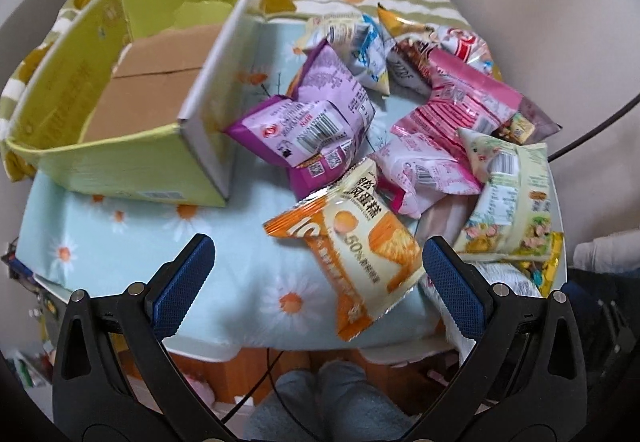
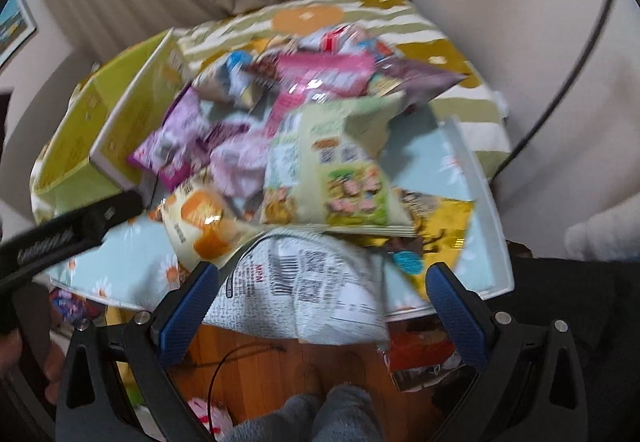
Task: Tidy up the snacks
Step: 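Grasp the orange cake bag with the left tool while the right tool grasps the white printed bag, then carry both bags over the box and open both tools to drop them in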
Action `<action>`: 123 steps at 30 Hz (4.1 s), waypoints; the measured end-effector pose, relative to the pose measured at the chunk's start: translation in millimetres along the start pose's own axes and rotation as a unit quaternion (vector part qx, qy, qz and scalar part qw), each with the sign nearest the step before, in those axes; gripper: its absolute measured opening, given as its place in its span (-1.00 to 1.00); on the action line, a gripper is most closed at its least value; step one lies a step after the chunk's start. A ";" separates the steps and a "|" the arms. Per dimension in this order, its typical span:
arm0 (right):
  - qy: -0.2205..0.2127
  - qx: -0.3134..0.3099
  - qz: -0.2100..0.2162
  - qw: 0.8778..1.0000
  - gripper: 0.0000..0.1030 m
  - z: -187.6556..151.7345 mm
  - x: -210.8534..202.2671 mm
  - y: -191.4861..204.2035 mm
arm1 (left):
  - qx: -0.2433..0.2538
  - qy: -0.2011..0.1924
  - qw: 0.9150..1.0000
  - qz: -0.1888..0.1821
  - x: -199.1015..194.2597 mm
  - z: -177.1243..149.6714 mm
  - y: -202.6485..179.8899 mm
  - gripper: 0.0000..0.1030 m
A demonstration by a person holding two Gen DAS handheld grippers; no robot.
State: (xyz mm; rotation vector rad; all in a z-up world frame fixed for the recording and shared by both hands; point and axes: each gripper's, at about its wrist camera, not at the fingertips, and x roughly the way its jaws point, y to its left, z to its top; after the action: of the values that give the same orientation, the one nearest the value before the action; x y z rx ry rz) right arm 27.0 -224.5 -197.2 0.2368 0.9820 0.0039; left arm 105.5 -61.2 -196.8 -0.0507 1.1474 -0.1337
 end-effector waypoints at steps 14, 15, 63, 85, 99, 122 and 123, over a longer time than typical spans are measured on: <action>0.083 -0.039 0.026 0.995 1.00 2.9 60.1 6.2 | -0.036 0.059 0.997 0.028 71.1 6.1 -19.8 0.99; 0.087 -0.038 0.028 0.995 1.00 3.4 62.4 4.9 | -0.037 0.061 0.997 0.024 74.3 5.5 -19.8 0.99; 0.013 -0.116 0.135 0.984 0.44 36.1 1.2 12.9 | -0.092 -0.051 0.994 0.027 -59.8 -7.3 62.5 0.21; -0.136 -0.167 0.147 0.965 0.45 203.4 -30.5 159.6 | -0.071 -0.154 0.985 0.033 -112.1 153.1 198.0 0.21; -0.035 -0.041 0.124 0.991 0.49 271.1 75.6 223.7 | 0.007 -0.046 0.999 -0.005 25.3 253.7 258.8 0.21; -0.055 -0.117 0.105 0.986 0.49 282.2 87.3 251.5 | -0.023 -0.051 0.998 0.019 1.9 231.8 282.7 0.91; -0.054 -0.122 0.109 0.985 0.49 284.2 88.7 254.9 | -0.025 -0.053 0.998 0.020 -0.3 231.1 283.3 0.91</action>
State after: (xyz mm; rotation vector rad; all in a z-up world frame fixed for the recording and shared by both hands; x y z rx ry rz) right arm 336.9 -22.3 -68.0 0.1169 0.8352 0.3060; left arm 338.6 213.0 -132.4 -0.0788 1.0455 -0.0657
